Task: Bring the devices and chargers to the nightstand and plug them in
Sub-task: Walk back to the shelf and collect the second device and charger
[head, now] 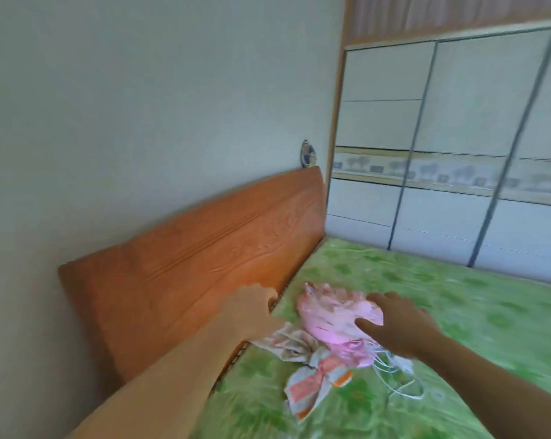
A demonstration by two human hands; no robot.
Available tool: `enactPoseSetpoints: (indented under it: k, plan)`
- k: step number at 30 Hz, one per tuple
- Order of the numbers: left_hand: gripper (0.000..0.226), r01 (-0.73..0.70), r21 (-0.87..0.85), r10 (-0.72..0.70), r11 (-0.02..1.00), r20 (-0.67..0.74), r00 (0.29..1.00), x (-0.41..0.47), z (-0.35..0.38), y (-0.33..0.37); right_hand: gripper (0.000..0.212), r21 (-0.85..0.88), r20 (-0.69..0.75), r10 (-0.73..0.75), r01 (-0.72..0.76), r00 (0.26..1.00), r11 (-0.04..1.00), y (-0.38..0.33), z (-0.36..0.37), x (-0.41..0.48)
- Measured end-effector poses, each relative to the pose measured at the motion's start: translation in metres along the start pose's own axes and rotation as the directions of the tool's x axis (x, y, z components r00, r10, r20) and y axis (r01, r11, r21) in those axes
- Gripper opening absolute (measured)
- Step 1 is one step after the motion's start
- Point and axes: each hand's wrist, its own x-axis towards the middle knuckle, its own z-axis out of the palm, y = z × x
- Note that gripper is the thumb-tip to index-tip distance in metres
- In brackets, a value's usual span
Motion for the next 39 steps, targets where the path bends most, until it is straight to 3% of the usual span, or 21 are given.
enactPoseSetpoints:
  k: [3,6,9,12,20,26,29,32,36,39]
  plan:
    - [0.048,-0.205,-0.037,0.206,0.978,0.033,0.978,0.023,0.019,0.128,0.070,-0.015,-0.047,0.231,-0.232,0.972,0.973,0.121,-0.038,-0.071]
    - [0.049,-0.404,-0.089,0.409,0.911,0.057,0.911,0.031,0.042,0.256,0.070,-0.002,-0.106,0.447,-0.450,0.888,0.893,0.228,-0.075,-0.155]
    - [0.059,-0.571,-0.114,0.581,0.813,0.085,0.810,0.021,0.065,0.381,0.069,0.027,-0.153,0.636,-0.640,0.756,0.768,0.307,-0.108,-0.249]
    - [0.061,-0.723,-0.148,0.738,0.675,0.124,0.663,-0.005,0.086,0.499,0.071,0.023,-0.187,0.784,-0.796,0.591,0.605,0.359,-0.130,-0.345]
    - [0.056,-0.940,-0.255,0.968,0.228,0.167,0.190,-0.107,0.131,0.708,0.071,0.072,-0.238,0.967,-0.991,0.088,0.108,0.385,-0.157,-0.537]
    - [0.056,-0.965,-0.263,0.989,-0.009,0.143,-0.049,-0.170,0.156,0.789,0.070,0.148,-0.283,0.931,-0.970,-0.231,-0.195,0.356,-0.163,-0.610]
    - [0.054,-0.952,-0.280,0.974,-0.127,0.147,-0.173,-0.205,0.167,0.816,0.070,0.153,-0.283,0.905,-0.947,-0.317,-0.283,0.342,-0.162,-0.635]
    - [0.053,-0.937,-0.290,0.949,-0.196,0.185,-0.255,-0.241,0.180,0.835,0.071,0.143,-0.291,0.884,-0.931,-0.365,-0.336,0.336,-0.161,-0.660]
    - [0.060,-0.926,-0.289,0.924,-0.242,0.223,-0.311,-0.287,0.185,0.867,0.068,0.177,-0.286,0.870,-0.915,-0.401,-0.363,0.344,-0.168,-0.697]
    - [0.061,-0.928,-0.268,0.931,-0.258,0.187,-0.313,-0.317,0.183,0.897,0.069,0.204,-0.293,0.869,-0.914,-0.399,-0.351,0.359,-0.180,-0.729]
